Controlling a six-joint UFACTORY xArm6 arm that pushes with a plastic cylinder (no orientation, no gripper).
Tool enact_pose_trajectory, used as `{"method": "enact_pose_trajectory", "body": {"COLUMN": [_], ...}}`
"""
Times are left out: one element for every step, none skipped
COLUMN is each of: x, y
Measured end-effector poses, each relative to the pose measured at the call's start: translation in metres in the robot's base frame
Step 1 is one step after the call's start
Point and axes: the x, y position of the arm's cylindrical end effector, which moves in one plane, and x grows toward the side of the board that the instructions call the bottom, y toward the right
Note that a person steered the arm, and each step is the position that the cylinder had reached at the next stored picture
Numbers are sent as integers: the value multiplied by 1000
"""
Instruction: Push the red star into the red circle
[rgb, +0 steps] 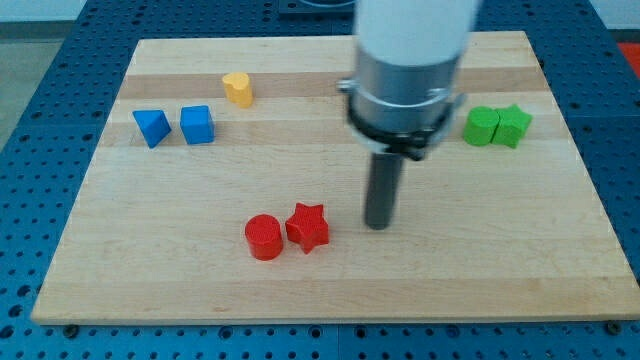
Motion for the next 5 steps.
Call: {"method": "enact_pose_trajectory", "body": {"x": [17,17,9,-51,-89], "y": [-34,-51,-72,-30,-59]}}
